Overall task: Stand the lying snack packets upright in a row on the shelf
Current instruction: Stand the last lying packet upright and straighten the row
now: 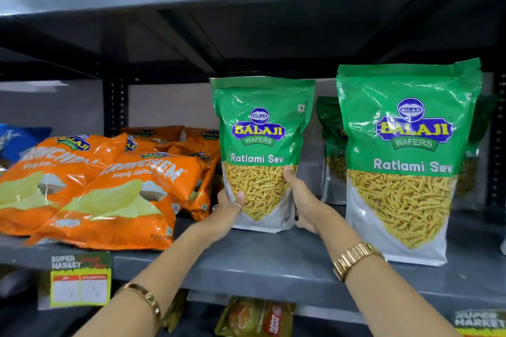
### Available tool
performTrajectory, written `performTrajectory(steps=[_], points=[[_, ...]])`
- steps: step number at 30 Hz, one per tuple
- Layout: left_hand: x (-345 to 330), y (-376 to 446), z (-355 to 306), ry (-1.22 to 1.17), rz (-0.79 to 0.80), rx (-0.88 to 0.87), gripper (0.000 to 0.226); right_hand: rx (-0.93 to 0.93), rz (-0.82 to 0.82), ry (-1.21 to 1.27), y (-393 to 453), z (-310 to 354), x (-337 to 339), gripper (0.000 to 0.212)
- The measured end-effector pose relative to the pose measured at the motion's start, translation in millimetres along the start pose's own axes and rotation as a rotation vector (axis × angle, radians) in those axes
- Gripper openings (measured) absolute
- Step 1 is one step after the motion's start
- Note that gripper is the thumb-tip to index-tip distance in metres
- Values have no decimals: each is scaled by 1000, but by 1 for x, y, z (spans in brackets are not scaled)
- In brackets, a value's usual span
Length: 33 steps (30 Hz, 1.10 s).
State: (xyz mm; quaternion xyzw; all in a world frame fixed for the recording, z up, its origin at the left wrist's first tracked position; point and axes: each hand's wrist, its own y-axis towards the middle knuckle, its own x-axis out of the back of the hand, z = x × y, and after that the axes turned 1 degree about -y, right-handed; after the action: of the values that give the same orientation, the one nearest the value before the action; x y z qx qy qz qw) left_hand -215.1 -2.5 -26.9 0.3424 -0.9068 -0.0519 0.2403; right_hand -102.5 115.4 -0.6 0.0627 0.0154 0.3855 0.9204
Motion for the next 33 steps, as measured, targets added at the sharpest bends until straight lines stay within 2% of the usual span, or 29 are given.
performTrajectory(steps=[9, 13, 15, 16, 19, 20, 22, 24, 26, 29, 31, 33], points=[[13, -26, 11, -74, 86, 1, 65, -35, -60, -130, -54, 5, 3, 77], [13, -29, 14, -213, 111, 8, 47, -34, -70, -158, -67, 4, 2, 81], [13, -28, 10, -325, 51, 25, 38, -13, -64, -186, -70, 3, 3, 86], [12, -29, 7, -378, 17, 32, 41, 1, -60, -199, -72, 3, 3, 88], [10, -32, 2, -430, -24, -28, 92, 100, -120, -257, -73, 11, 2, 104], [10, -33, 1, -420, -34, -74, 101, 166, -178, -284, -72, 18, 2, 106], [11, -33, -3, -383, -30, -169, 104, 343, -326, -300, -69, 37, 3, 92], [11, -31, -5, -355, -5, -251, 104, 534, -407, -251, -64, 63, 4, 77], [10, -29, -5, -359, 14, -288, 91, 661, -450, -203, -62, 88, 3, 66], [10, -30, -1, -371, 44, -288, 79, 764, -568, -232, -54, 117, 4, 27], [10, -30, 1, -397, 49, -285, 81, 742, -650, -233, -46, 130, 9, 46], [11, -30, 0, -411, 54, -281, 82, 667, -689, -159, -42, 138, 9, 52]])
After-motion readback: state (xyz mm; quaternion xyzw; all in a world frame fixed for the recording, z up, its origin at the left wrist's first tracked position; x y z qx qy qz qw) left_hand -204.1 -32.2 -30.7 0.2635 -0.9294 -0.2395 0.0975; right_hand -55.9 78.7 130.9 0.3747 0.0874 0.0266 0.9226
